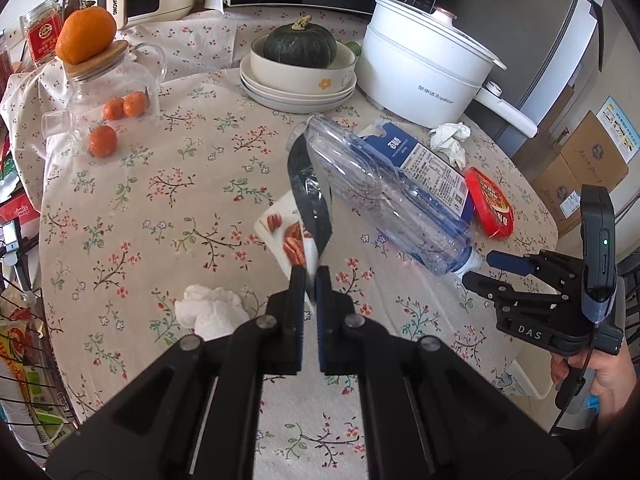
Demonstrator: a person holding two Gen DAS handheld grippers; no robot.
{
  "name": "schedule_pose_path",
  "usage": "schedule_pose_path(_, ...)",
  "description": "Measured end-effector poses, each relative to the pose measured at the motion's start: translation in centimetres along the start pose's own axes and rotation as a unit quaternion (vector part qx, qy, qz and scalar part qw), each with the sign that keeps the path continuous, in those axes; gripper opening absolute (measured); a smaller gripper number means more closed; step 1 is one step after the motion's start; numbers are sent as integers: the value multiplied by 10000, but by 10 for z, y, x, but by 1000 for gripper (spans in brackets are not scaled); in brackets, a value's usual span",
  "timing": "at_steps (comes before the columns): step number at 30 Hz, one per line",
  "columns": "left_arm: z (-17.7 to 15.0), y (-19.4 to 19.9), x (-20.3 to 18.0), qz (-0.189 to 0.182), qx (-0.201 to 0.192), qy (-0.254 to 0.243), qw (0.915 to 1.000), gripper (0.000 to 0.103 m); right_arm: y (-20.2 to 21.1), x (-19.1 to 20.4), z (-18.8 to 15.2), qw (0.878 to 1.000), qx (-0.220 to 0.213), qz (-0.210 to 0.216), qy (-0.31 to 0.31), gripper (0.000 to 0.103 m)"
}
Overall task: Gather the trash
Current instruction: 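Grasp the pecan snack packet with the left gripper while the right gripper grasps the water bottle, then lift the water bottle with the right gripper toward the bin while the left gripper holds the packet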
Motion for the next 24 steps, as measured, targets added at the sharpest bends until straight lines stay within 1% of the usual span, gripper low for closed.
schedule_pose_path(5, -3, -1, 0, 4, 64, -43, 10000, 6, -7, 12, 0, 9982, -105, -217, 542, 48)
schedule_pose_path(6, -4, 0, 0, 2, 70, -46, 10000, 6, -8, 14, -1, 9974, -134, -276, 658, 42)
schedule_pose_path(7, -4, 1, 1, -1, 73, -50, 10000, 6, -8, 15, -1, 9965, -156, -340, 751, 33)
schedule_pose_path(9, -5, 3, 2, -4, 65, -63, 10000, 6, -7, 15, -1, 9956, -206, -378, 827, 34)
schedule_pose_path(13, -5, 9, 2, -46, 16, -67, 10000, 6, 8, 15, 2, 9961, -371, -205, 775, 33)
schedule_pose_path(21, -2, 25, -4, -187, -132, -143, 9996, 6, 67, 20, 6, 9944, -759, 225, 694, 33)
schedule_pose_path(24, -2, 30, -7, -219, -173, -191, 9994, 6, 86, 18, 2, 9936, -874, 292, 652, 33)
Point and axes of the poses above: each gripper's, at about its wrist camera, not at the fingertips, and y roughly against the way its jaws point, x to its left, z to its top, the point moved 10 cm from there along -y, roughly the way its jaws point, and after that the axes turned 10 degrees about -z, right-handed, at the moved point
